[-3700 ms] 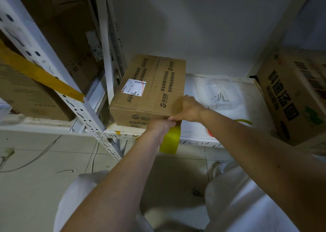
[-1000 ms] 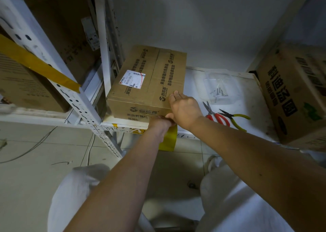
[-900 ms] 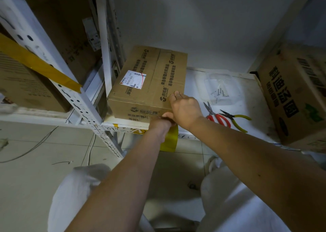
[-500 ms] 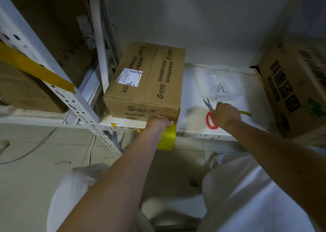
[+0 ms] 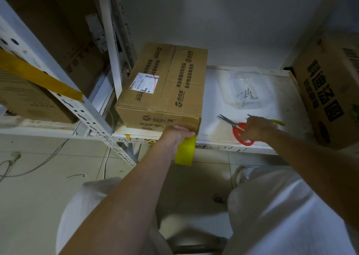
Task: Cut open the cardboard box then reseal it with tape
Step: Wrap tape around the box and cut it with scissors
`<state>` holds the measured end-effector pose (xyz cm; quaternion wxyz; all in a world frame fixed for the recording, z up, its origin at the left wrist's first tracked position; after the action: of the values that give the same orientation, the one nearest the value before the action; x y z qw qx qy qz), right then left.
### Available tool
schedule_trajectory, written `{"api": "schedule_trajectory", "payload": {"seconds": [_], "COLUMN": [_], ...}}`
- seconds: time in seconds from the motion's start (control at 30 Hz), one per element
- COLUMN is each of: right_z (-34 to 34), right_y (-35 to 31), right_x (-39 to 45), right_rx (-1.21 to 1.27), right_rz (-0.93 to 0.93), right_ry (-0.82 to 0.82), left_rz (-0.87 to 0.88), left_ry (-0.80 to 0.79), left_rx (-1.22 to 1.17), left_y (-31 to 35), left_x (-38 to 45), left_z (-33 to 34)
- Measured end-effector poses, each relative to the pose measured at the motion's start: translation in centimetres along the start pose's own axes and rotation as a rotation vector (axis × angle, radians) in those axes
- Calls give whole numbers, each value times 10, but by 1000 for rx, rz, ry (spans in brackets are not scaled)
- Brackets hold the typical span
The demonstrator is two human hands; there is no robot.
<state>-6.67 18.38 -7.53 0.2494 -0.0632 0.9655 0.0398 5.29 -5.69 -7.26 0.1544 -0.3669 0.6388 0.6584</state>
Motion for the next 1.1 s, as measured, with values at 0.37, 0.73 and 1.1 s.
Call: {"api": "schedule_trajectory", "payload": {"seconds": [0.37,0.73,1.1], "right_z": [-6,-21,-12], "right_y": [29,-39,-68], "right_x": [-10,-45,-41], "right_rx": [746,514,593], "right_rz": [-322,-433,-535], "right_ry": [-709,-612,-574], "left_rz": [22,48,25], "left_ry": [-14,-40,-68], "left_rx": [13,8,58], "left_y": [1,1,2], "left_x": [-3,-6,-5], "left_z": [-1,-1,-3]}}
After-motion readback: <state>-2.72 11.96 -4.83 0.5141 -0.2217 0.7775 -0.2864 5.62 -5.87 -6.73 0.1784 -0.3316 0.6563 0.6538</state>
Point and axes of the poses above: each hand's wrist, its own x-axis towards the middle knuckle, its own z-axis out of the palm, y = z × x, the point moved 2 cm from there along x, towards the middle knuckle
